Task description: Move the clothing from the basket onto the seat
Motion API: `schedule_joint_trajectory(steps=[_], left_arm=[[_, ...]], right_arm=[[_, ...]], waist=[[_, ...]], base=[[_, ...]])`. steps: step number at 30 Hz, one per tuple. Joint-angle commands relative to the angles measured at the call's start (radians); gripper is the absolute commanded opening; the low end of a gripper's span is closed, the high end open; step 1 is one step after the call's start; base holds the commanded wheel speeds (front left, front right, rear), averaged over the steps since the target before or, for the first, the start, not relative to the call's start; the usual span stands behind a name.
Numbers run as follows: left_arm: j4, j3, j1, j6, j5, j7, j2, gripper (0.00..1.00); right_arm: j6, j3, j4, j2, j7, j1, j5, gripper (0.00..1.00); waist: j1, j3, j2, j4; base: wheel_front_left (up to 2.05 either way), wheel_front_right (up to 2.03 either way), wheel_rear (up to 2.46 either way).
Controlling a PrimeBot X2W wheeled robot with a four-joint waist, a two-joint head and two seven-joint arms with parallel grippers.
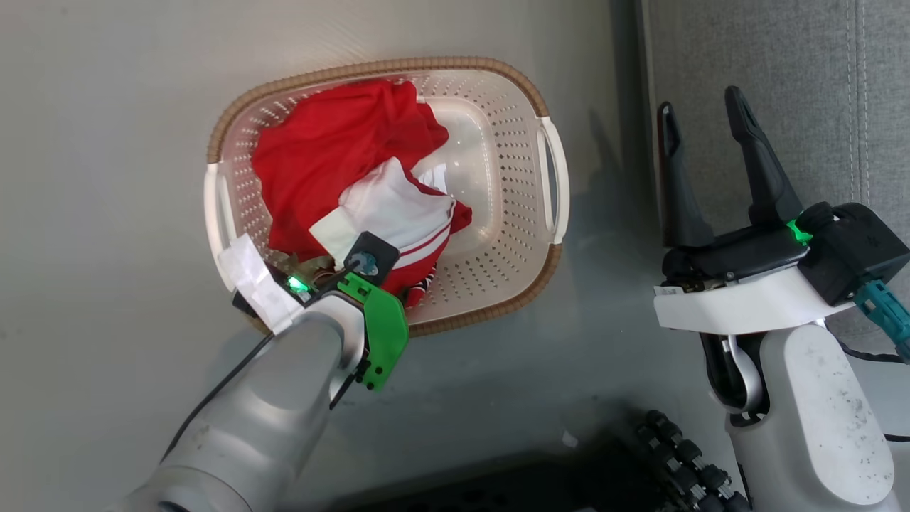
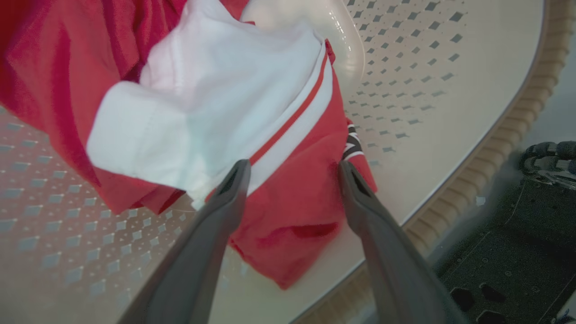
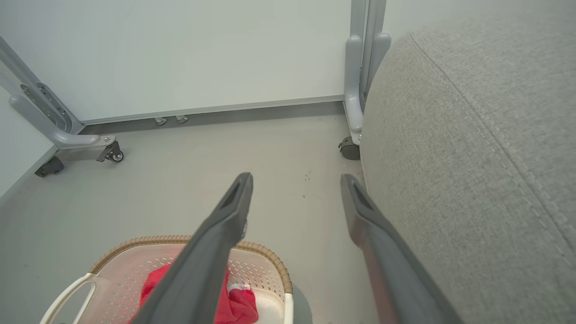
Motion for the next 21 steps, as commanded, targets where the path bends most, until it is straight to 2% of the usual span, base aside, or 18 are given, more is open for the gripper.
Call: schedule_joint_trajectory(steps=[1,14,16,17,18,19,21], left_arm=[[0.017,-0.004,-0.031,0.008,-0.003,0.008,0.007,1.00],[0.124,-0.044,-0.116,0.007,-0.019,0.154,0.006,1.00],[0.134,-0.053,-0.127,0.017,-0.013,0.169,0.006,1.00],[0.139,-0.057,-0.128,0.018,-0.013,0.184,0.007,0.45],[0.141,-0.061,-0.132,0.021,-0.009,0.187,0.007,0.35],[0.146,-0.068,-0.135,0.025,-0.003,0.202,0.008,0.00],[0.151,-0.075,-0.141,0.027,0.003,0.212,0.012,0.00]], right_arm=[[0.000,0.005,0.001,-0.002,-0.008,-0.019,0.008,1.00],[0.000,0.043,0.003,-0.002,-0.026,-0.044,0.036,1.00],[0.000,0.043,0.001,-0.002,-0.028,-0.048,0.038,1.00],[0.000,0.043,0.000,-0.002,-0.028,-0.050,0.040,1.00],[0.000,0.041,-0.002,-0.002,-0.029,-0.051,0.041,1.00],[0.000,0.039,-0.004,-0.002,-0.030,-0.053,0.043,1.00],[0.000,0.037,-0.008,-0.002,-0.032,-0.055,0.045,1.00]], waist=[[-0.0001,0.038,0.0000,-0.027],[-0.0001,0.109,0.0000,-0.069],[-0.0001,0.114,0.0000,-0.073],[-0.0001,0.117,0.0000,-0.075],[-0.0001,0.119,0.0000,-0.075],[-0.0001,0.121,0.0000,-0.076],[-0.0001,0.124,0.0000,-0.078]], base=[[0.00,0.00,0.00],[0.00,0.00,0.00],[0.00,0.00,0.00],[0.00,0.00,0.00],[0.00,0.00,0.00],[0.00,0.00,0.00],[0.00,0.00,0.00]])
